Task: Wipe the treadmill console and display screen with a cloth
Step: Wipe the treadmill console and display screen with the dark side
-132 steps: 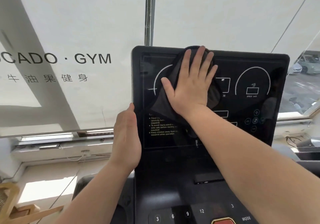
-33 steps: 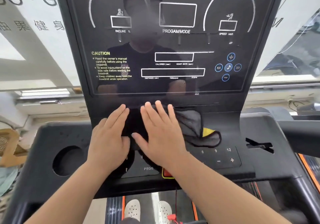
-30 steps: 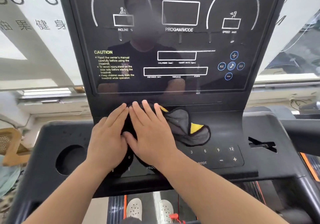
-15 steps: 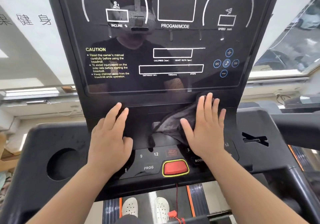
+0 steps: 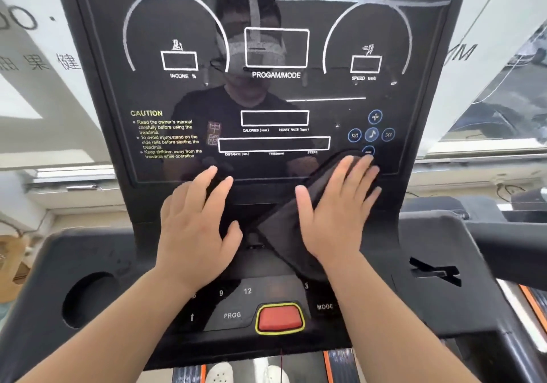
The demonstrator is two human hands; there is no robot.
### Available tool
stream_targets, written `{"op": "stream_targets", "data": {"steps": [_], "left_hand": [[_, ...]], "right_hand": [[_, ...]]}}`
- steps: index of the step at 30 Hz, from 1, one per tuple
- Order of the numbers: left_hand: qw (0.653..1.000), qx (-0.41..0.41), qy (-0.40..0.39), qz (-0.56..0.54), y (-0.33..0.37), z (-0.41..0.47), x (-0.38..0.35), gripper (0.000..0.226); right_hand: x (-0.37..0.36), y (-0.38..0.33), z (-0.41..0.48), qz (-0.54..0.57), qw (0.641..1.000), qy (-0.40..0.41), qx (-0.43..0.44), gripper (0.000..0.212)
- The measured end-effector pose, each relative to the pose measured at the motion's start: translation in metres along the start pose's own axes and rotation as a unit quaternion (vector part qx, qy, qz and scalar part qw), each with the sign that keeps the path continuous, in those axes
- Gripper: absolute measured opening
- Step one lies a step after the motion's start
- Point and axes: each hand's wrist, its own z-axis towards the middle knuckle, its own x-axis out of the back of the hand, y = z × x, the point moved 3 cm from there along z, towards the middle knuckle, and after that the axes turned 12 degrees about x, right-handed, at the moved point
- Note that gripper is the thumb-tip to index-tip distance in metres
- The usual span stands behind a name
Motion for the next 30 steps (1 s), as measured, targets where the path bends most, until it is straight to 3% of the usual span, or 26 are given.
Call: {"op": "stream_targets", "data": {"steps": [4,12,17,21,24,28,30], "left_hand": [[1.0,0.003,0.012,0.018,0.004,0.006,0.001,0.064],[0.997,0.035,0.067,0.019,0.008,0.028,0.018,0.066],[0.995,0.042,0.09,0.03,0.008,0.041,0.022,0.068],[0.995,0.038,0.083,0.038,0.008,0.044,0.02,0.069],[0.996,0.026,0.065,0.055,0.005,0.046,0.024,0.07],[0.997,0.017,0.044,0.061,0.0,0.048,0.029,0.073],[0.997,0.018,0.036,0.059,0.0,0.048,0.031,0.074]], "right_hand": [[0.02,0.025,0.046,-0.012,0.999,0.046,0.008,0.095],[0.076,-0.025,0.146,-0.075,0.964,0.119,0.224,0.087],[0.049,-0.051,0.117,-0.113,0.922,0.086,0.362,0.09],[0.021,-0.026,0.077,-0.146,0.875,0.061,0.458,0.087],[0.036,0.006,0.092,-0.152,0.883,0.078,0.438,0.087],[0.085,0.023,0.159,-0.116,0.954,0.126,0.247,0.087],[0.105,0.01,0.186,-0.08,0.972,0.145,0.166,0.087]]}}
